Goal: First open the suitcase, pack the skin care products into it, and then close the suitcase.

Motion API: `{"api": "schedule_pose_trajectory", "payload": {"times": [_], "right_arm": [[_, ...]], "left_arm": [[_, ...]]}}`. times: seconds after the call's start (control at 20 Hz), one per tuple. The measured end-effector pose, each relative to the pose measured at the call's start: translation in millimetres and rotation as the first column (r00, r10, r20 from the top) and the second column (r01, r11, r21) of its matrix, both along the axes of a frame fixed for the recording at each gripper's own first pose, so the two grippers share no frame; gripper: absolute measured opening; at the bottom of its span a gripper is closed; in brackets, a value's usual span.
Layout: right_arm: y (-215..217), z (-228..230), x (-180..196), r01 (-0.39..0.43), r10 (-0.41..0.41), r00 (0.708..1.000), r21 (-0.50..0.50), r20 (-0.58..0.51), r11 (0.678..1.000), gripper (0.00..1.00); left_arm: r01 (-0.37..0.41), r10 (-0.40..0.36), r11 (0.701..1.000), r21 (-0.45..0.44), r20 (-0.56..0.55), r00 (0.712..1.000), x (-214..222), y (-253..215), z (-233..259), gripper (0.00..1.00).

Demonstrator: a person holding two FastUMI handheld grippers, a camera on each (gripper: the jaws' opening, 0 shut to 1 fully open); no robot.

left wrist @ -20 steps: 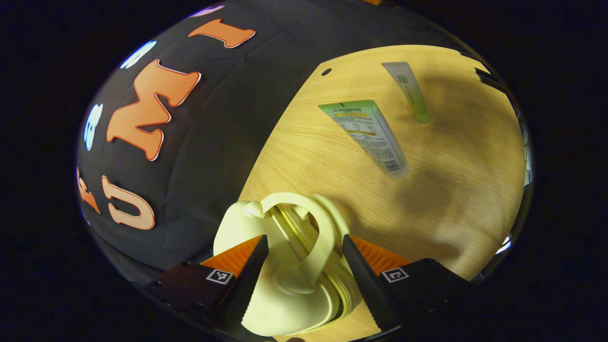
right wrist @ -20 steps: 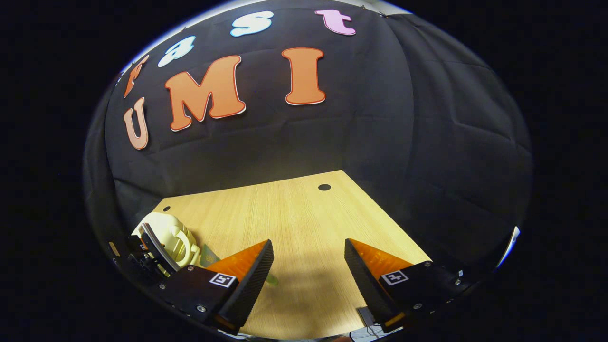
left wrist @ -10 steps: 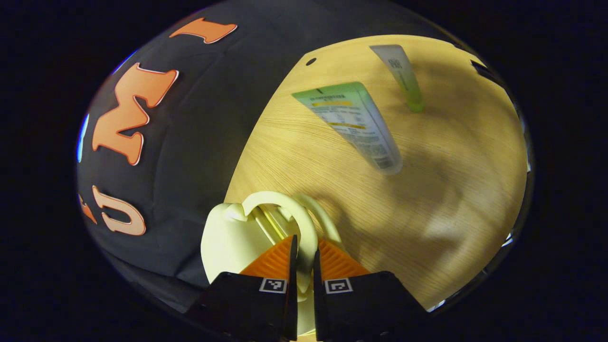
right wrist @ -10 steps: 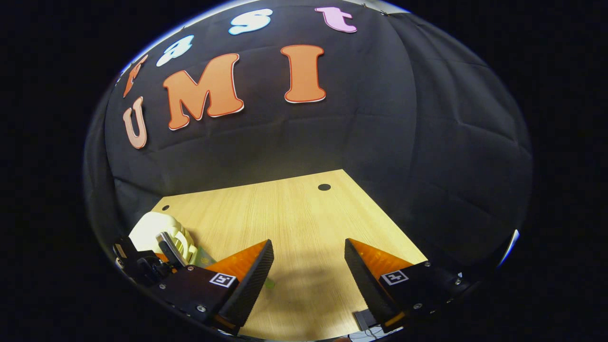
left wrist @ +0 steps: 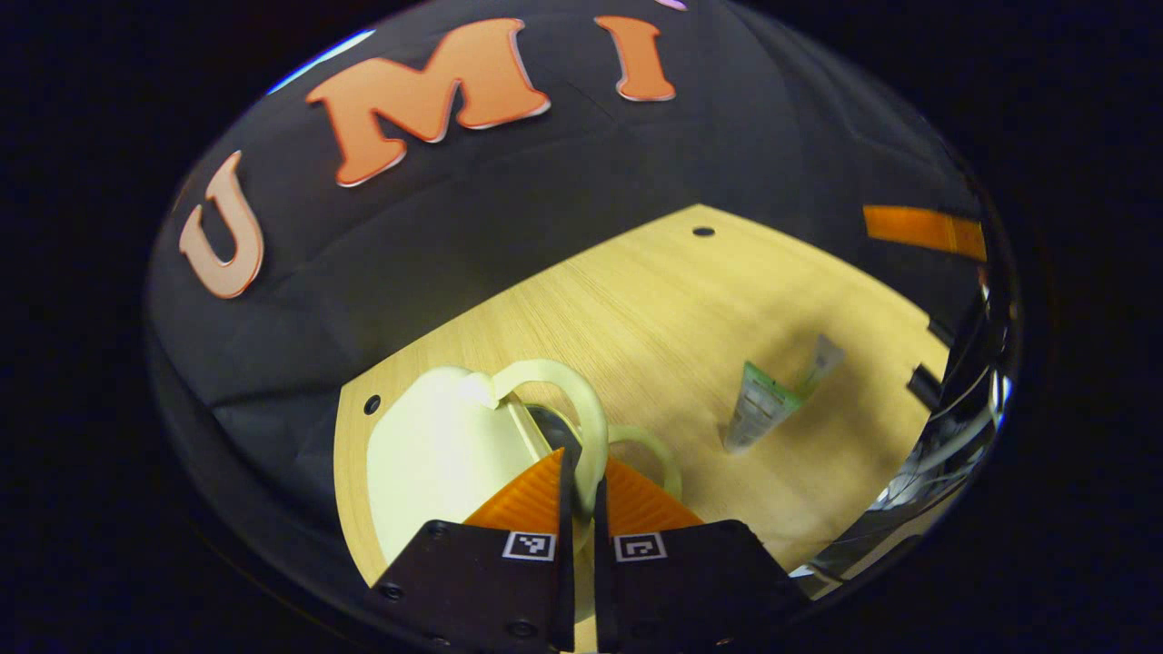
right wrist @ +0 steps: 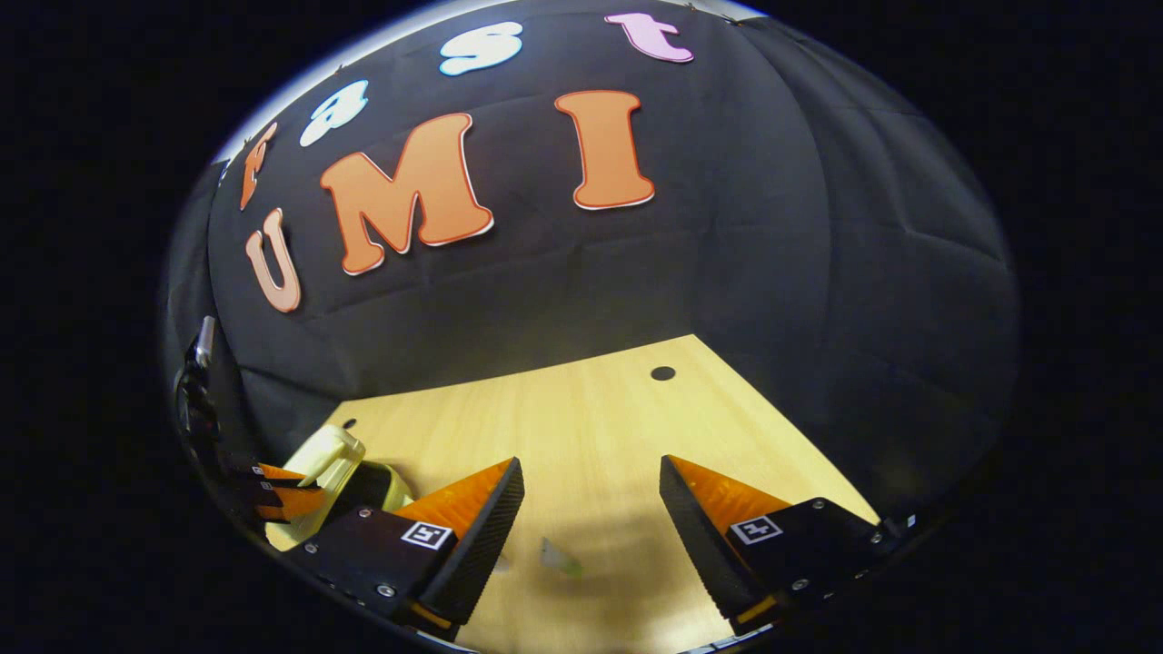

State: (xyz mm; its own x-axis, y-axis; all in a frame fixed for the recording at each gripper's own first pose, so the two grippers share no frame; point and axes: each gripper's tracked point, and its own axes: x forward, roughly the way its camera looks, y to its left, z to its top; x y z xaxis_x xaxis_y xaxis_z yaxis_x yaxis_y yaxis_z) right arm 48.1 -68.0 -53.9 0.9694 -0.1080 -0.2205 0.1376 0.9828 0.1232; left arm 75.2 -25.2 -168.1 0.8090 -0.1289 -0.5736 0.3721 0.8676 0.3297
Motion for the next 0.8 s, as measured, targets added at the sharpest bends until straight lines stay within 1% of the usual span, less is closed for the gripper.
{"api": "schedule_pose_trajectory", "payload": {"times": [0.15,0.25,0.35,0.4,0.45,0.55,0.6,0.8], "right_arm": [[32.3,13.2,2.7,-0.008,0.009,1.0,-0.023,0.027,1.0,0.95],[57.5,19.2,-0.2,-0.01,0.01,0.999,-0.012,0.039,1.0,0.95],[87.7,21.5,-1.0,-0.022,0.021,0.999,0.01,0.043,1.0,0.95],[103.4,22.7,-1.5,-0.032,0.031,0.998,0.016,0.047,0.999,0.95],[118.0,23.8,-2.9,-0.034,0.033,0.998,0.016,0.049,0.999,0.95],[143.9,29.9,-5.4,-0.033,0.032,0.997,0.011,0.063,0.999,0.95],[159.2,31.9,-6.3,-0.034,0.034,0.997,0.009,0.069,0.999,0.95],[201.4,40.2,-6.7,-0.027,0.027,0.995,-0.008,0.095,1.0,0.95]], "left_arm": [[-0.024,0.03,0.989,-0.144,0.033,0.999,1.5,34.3,34.3,0.09],[-0.028,0.043,0.976,-0.217,0.062,0.997,6.0,59.3,53.8,0.09],[-0.028,0.052,0.96,-0.279,0.081,0.995,-0.5,89.5,70.0,0.09],[-0.021,0.049,0.955,-0.294,0.088,0.995,-2.9,112.7,83.0,0.09],[-0.014,0.044,0.958,-0.288,0.101,0.994,-3.5,135.5,92.9,0.09],[-0.031,0.063,0.966,-0.256,0.117,0.991,-2.5,181.3,101.3,0.08],[-0.037,0.07,0.966,-0.254,0.119,0.99,-3.9,197.7,101.0,0.08],[-0.076,0.115,0.945,-0.318,0.104,0.988,-0.9,264.0,91.5,0.08]]}}
